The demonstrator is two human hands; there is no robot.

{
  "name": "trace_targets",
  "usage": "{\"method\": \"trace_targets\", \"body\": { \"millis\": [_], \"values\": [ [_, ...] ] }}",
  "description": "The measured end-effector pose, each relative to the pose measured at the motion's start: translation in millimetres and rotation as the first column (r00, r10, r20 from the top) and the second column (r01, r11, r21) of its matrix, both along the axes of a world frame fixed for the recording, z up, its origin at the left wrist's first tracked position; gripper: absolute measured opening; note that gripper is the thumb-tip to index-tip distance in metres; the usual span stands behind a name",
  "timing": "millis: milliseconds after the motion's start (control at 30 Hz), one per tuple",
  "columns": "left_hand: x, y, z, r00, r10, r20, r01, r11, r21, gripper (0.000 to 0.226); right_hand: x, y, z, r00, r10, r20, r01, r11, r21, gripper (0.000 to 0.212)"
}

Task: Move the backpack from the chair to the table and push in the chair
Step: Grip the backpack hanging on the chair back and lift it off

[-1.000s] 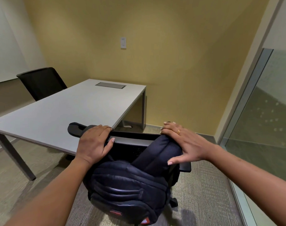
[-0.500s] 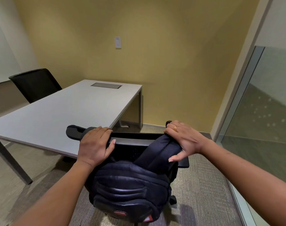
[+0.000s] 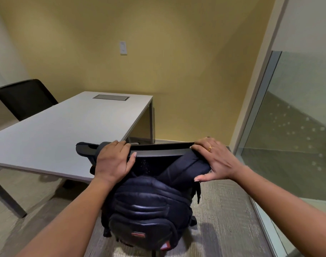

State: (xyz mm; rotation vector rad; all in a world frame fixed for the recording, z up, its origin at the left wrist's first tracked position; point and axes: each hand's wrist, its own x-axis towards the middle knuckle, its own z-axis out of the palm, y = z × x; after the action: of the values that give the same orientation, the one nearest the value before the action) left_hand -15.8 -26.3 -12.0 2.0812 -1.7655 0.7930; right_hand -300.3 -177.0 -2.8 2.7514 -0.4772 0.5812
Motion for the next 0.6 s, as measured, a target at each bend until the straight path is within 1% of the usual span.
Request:
{"method": "trace_targets", "body": {
  "millis": [100, 200, 300, 367, 433, 500, 600],
  "values": [
    [-4, -1, 0, 1.0, -0.005, 0.015, 0.005, 1.0, 0.005, 0.045, -6, -5, 2, 0.992, 0.033, -0.118, -0.029, 0.999, 0.033, 0.094],
    [-6, 0, 2, 1.0, -0.019, 0.003, 0.019, 1.0, 0.008, 0.045, -4, -7, 7, 0.974, 0.055, -0.218, -0.054, 0.998, 0.012, 0.098],
    [-1, 4, 4, 0.997, -0.072, -0.007, 0.072, 0.997, 0.034, 0.05, -1, -7, 13, 0.965, 0.084, -0.25, -0.089, 0.996, -0.009, 0.1],
    [10, 7, 8, 0.987, -0.156, -0.028, 0.158, 0.979, 0.129, 0.062, 2, -7, 16, 0.962, 0.101, -0.255, -0.115, 0.993, -0.038, 0.101],
    [28, 12, 17, 0.958, -0.265, -0.108, 0.285, 0.915, 0.284, 0.075, 4, -6, 21, 0.954, 0.11, -0.28, -0.135, 0.988, -0.072, 0.102],
    [46, 15, 29, 0.92, -0.343, -0.188, 0.391, 0.812, 0.434, 0.086, 6, -3, 25, 0.948, 0.112, -0.299, -0.149, 0.983, -0.103, 0.102],
    [68, 13, 48, 0.9, -0.349, -0.262, 0.432, 0.639, 0.637, 0.104, 7, 3, 29, 0.943, 0.114, -0.311, -0.163, 0.977, -0.134, 0.102]
  ]
}}
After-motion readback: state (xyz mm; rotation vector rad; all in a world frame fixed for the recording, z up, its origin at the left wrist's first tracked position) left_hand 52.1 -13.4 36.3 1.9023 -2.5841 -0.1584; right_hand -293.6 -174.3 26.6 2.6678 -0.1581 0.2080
